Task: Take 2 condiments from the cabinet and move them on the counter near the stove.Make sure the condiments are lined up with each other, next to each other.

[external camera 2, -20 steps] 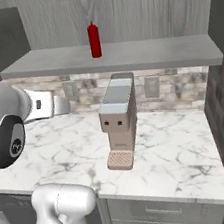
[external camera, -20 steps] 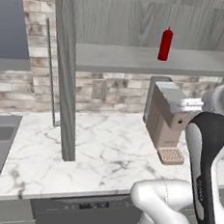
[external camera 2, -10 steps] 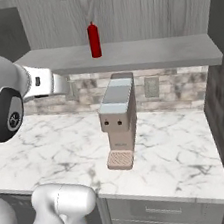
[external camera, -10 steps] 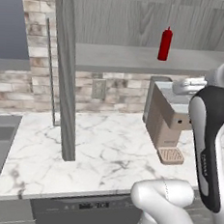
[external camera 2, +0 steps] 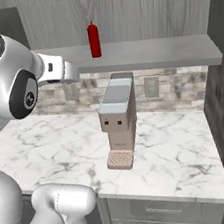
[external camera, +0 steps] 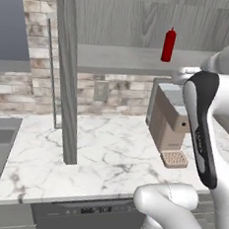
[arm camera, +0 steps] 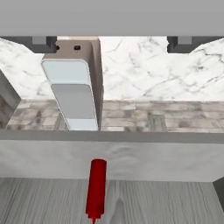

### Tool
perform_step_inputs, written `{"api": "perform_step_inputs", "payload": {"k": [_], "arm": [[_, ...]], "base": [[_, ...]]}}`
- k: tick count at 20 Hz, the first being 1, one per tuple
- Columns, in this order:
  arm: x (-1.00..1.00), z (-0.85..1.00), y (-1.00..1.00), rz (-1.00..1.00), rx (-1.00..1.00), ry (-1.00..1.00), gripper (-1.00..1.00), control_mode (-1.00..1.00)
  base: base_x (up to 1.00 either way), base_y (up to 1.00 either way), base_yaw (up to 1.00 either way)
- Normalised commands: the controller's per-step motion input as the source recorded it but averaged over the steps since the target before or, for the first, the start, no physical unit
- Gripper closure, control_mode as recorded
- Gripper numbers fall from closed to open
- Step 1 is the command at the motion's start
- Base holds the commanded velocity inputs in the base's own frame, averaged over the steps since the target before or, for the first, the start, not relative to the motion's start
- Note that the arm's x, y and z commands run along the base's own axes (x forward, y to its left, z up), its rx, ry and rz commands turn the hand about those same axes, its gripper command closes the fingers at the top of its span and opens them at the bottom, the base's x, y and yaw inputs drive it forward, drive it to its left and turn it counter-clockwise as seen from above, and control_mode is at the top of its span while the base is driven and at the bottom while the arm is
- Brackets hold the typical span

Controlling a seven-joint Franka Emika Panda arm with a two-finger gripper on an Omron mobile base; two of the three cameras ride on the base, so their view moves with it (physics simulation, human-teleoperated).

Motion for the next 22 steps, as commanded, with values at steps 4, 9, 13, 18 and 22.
{"api": "perform_step_inputs", "payload": {"k": [4, 9, 13, 18, 22], "arm": [[0.45, 0.00, -0.06, -0.09, 0.00, -0.04, -1.00, -1.00], [0.39, 0.00, -0.05, -0.08, 0.00, -0.09, -1.00, -1.00], [0.38, 0.00, 0.00, -0.05, 0.00, -0.10, -1.00, -1.00], [0.40, 0.05, -0.01, -0.04, 0.00, -0.02, -1.00, -1.00], [0.38, 0.23, -0.01, -0.02, 0.00, 0.01, -1.00, -1.00]], "base": [[0.00, 0.00, 0.00], [0.00, 0.00, 0.00], [0.00, 0.00, 0.00], [0.00, 0.00, 0.00], [0.00, 0.00, 0.00]]}}
